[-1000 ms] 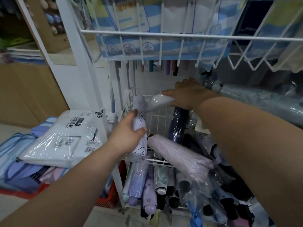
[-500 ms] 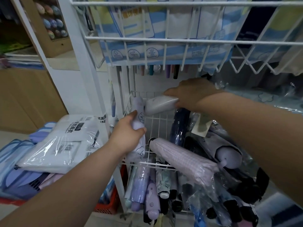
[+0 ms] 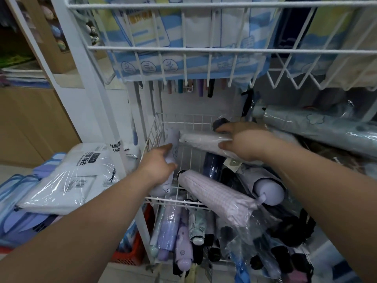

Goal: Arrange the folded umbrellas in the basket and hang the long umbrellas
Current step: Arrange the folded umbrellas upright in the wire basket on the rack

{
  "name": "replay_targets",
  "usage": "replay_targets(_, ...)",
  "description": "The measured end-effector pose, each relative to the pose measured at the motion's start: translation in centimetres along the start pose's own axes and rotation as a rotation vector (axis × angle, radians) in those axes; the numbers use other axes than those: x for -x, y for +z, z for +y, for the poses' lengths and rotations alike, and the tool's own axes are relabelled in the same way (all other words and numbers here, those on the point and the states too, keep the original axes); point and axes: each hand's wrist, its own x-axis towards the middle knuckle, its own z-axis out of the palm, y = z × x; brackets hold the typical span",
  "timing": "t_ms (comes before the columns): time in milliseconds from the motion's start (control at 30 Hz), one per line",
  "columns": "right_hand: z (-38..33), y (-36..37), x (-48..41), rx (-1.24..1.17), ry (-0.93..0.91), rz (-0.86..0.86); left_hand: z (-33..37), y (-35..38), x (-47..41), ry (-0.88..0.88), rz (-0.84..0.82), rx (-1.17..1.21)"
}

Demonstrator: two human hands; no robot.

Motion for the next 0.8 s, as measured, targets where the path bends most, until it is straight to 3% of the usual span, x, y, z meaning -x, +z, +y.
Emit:
replay_targets(333,0.2,0.7,0.3,-0.085,0.003,0.061,-1.0,2.5,-1.2,0.006,-0.011,-0.510)
replay_targets(467,0.0,0.7,0.4,-0.086,0.001,0.059,0.0,1.8,-0.6,0.088,0.134,-0.706)
replay_targets(567,-0.1,0.7,0.4,-0.096,0.006,0.066,1.4,0.7,1.1,0.078,0.159,-0.358)
replay_targets(700,-0.2,0.7,0.6,-0.084,0.002,0.059,4.1,0.4,4.9,-0.077,-0.096,0.182)
replay_targets(800,-0.3,0.7,0.9,-0.086,0.004,0.058,5.1,0.5,5.6,-0.086,-0.216,0.130)
